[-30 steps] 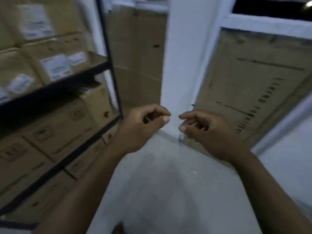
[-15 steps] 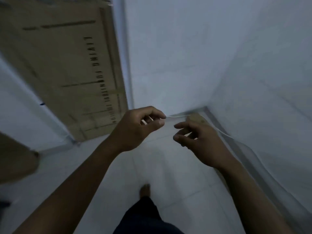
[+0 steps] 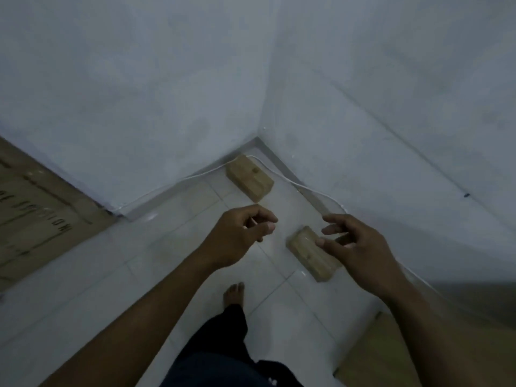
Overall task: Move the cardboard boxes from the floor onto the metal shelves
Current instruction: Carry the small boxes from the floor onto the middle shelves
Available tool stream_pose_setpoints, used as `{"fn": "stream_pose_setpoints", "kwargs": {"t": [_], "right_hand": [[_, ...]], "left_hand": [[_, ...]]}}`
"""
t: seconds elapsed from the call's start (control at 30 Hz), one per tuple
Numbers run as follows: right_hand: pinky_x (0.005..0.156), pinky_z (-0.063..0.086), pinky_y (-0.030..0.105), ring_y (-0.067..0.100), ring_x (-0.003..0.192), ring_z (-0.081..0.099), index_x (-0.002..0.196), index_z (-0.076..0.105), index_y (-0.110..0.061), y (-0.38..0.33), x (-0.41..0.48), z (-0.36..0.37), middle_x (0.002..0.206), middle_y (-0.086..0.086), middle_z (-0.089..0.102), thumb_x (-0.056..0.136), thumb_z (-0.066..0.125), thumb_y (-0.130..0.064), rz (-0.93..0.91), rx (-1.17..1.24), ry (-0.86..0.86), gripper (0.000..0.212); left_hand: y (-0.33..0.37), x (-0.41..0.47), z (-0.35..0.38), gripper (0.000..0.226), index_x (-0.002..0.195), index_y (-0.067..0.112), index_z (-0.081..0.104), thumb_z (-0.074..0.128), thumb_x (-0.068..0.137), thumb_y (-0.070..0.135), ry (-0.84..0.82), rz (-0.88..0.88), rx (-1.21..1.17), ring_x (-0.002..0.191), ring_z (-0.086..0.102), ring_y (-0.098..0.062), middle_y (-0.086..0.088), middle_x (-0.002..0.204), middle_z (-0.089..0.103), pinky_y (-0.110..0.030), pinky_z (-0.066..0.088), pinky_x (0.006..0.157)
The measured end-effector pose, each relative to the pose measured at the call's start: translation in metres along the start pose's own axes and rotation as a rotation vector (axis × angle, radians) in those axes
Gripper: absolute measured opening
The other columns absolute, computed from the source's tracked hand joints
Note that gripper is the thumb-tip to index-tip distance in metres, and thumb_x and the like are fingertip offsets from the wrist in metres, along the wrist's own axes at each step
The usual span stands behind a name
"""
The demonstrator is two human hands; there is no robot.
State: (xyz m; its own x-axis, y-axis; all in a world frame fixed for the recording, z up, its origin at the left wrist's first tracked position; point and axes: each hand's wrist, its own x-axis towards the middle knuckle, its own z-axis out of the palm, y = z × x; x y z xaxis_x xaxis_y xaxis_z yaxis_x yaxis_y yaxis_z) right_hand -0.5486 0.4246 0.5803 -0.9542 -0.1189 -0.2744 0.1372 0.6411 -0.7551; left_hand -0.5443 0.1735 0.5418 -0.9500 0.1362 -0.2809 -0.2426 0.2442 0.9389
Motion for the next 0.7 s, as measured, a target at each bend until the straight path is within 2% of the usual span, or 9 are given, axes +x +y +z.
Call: {"fn": "stream_pose_setpoints", "kwargs": {"t": [0.07,0.2,0.37,0.47,0.53,0.6,0.7], "right_hand": [[0.065,0.046,0.008,-0.002,0.080,0.064,0.111,0.062,-0.045,0.037,0.023,-0.007,0.102,-0.013,0.069,0.082,0.080,-0.033,0.055,0.034,0.012,0.036],[0.068,0.045,0.005,-0.004,0.085,0.064,0.124,0.065,-0.028,0.118,0.067,-0.002,0.110,-0.009,0.068,0.082,0.081,-0.032,0.190,0.103,0.014,0.046],[0.070,0.044,0.001,0.007,0.100,0.064,0.127,0.061,-0.023,0.244,0.128,0.022,0.116,-0.004,0.067,0.079,0.084,-0.031,0.367,0.204,0.004,0.053],[0.071,0.045,0.001,-0.005,0.101,0.059,0.135,0.059,-0.019,0.334,0.164,0.044,0.122,-0.003,0.065,0.077,0.084,-0.039,0.446,0.192,-0.030,0.067],[0.074,0.044,0.004,-0.003,0.103,0.058,0.139,0.055,-0.021,0.393,0.187,0.061,0.127,-0.003,0.062,0.072,0.083,-0.049,0.484,0.182,-0.067,0.079],[0.086,0.044,0.013,0.006,0.111,0.058,0.143,0.052,-0.023,0.449,0.210,0.077,0.134,-0.006,0.058,0.064,0.080,-0.060,0.511,0.162,-0.093,0.092],[0.100,0.046,0.030,0.014,0.128,0.051,0.148,0.043,-0.027,0.529,0.246,0.103,0.145,-0.005,0.050,0.073,0.081,-0.057,0.519,0.079,-0.122,0.090]], "left_hand": [[-0.012,0.034,0.023,0.011,0.097,0.018,0.073,0.064,0.094,0.012,-0.010,-0.091,-0.026,0.071,0.064,-0.013,-0.007,0.091,0.074,-0.011,0.045,0.058],[-0.053,0.093,0.070,0.013,0.094,0.015,0.073,0.061,0.096,0.010,-0.025,-0.260,-0.033,0.069,0.063,-0.017,-0.012,0.092,0.073,-0.014,0.043,0.056],[-0.142,0.163,0.133,0.013,0.091,0.011,0.072,0.061,0.095,0.005,-0.008,-0.458,-0.058,0.065,0.059,-0.021,-0.011,0.086,0.070,-0.024,0.041,0.052],[-0.214,0.201,0.179,0.018,0.086,0.009,0.073,0.060,0.095,0.002,0.022,-0.553,-0.085,0.063,0.058,-0.023,-0.011,0.079,0.068,-0.022,0.041,0.051],[-0.262,0.224,0.210,0.021,0.084,0.012,0.074,0.059,0.095,0.003,0.047,-0.630,-0.091,0.060,0.059,-0.021,-0.007,0.076,0.070,-0.024,0.039,0.053],[-0.306,0.246,0.241,0.019,0.087,0.012,0.074,0.059,0.096,0.004,0.086,-0.705,-0.112,0.060,0.059,-0.018,-0.005,0.075,0.071,-0.024,0.038,0.054],[-0.365,0.281,0.285,0.016,0.090,0.011,0.071,0.058,0.096,0.005,0.109,-0.829,-0.175,0.059,0.060,-0.018,-0.007,0.077,0.070,-0.024,0.041,0.052]]}}
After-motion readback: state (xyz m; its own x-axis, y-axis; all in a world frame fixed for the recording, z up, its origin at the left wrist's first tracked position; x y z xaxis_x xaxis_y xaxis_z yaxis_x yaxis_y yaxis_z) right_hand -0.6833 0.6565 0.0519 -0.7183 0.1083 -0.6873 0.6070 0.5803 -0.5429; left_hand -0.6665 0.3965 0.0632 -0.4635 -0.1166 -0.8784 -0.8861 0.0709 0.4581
